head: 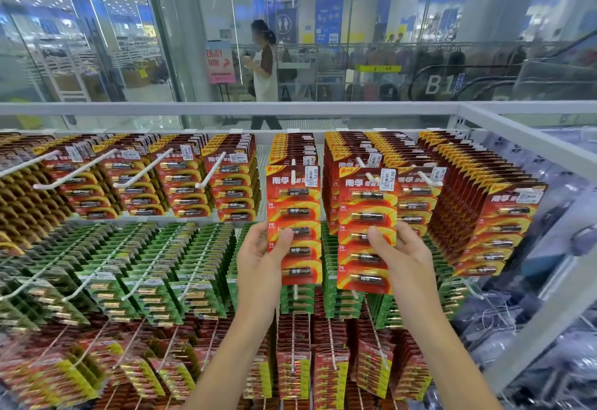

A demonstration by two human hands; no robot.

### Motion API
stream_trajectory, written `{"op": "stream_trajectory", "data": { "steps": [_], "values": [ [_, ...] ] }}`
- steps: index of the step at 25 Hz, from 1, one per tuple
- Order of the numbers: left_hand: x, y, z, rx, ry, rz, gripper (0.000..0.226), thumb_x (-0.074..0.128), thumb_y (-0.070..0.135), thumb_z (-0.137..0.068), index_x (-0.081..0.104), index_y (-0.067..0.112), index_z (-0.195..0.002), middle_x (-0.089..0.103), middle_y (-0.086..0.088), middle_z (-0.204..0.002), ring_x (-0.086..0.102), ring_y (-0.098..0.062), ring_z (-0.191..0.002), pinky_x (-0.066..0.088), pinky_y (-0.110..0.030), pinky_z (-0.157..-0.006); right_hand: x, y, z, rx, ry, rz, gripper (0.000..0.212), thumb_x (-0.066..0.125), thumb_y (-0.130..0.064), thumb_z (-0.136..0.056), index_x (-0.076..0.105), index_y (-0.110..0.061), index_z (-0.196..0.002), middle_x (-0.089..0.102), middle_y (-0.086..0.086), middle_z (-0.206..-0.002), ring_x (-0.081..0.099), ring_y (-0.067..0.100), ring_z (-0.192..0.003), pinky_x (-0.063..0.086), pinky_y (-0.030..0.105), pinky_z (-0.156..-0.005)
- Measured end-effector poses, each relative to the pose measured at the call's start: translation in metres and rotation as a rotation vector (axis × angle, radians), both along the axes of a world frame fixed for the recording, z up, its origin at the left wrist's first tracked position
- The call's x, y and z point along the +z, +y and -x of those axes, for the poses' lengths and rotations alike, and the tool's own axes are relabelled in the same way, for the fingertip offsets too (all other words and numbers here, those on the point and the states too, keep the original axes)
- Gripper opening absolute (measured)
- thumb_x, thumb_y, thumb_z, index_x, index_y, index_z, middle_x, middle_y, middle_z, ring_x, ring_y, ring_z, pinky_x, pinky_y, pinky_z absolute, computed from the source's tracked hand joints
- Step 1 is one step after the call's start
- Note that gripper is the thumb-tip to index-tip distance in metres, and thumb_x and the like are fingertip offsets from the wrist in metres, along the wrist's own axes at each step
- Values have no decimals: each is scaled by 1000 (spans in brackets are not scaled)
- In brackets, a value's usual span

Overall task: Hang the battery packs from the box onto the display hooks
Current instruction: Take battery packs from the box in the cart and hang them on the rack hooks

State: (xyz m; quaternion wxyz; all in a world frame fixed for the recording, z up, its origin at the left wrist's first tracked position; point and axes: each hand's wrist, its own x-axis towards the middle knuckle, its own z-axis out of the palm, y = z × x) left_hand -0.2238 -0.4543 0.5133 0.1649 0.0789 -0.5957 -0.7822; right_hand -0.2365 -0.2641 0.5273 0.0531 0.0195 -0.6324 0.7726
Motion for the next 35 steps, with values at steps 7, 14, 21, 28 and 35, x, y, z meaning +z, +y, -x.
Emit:
{"op": "stream_trajectory", "data": {
  "steps": [7,14,21,28,35],
  "values": [
    [-6,-5,50,55,-30,36,58,80,57,-79,65,27,-126,72,3,-127,69,-21,-118,56,-53,-99,-1,-9,41,-27,-48,-76,15,65,-33,-100,74,-23,-106,80,-6,-96,77,13,-88,65,35,-76],
    [-18,-5,64,41,-30,81,11,63,26,-102,68,22,-110,80,7,-101,77,-15,-95,62,-26,-71,-10,-15,61,-58,-121,-118,22,65,-46,-97,66,-32,-80,70,-15,-69,65,0,-70,49,15,-79],
    [-36,-9,64,68,-87,94,50,73,54,-87,67,16,-119,75,0,-117,72,-17,-108,60,-40,-92,-36,-13,73,-54,-230,-122,83,67,-69,-84,57,-10,-141,69,-6,-115,70,17,-103,54,46,-104],
    [-64,-13,45,122,-151,170,40,73,53,-88,65,27,-117,71,4,-114,70,-16,-107,57,-41,-96,-72,-1,53,-10,-293,-246,53,61,-61,-93,65,-19,-125,70,-5,-119,70,11,-101,55,37,-100],
    [-87,-11,11,147,-175,510,41,64,46,-99,59,29,-136,62,17,-129,57,-10,-125,47,-39,-106,-87,12,20,-72,-129,-483,38,57,-53,-100,66,-26,-126,66,-14,-122,60,5,-112,41,20,-90]
  ]
}}
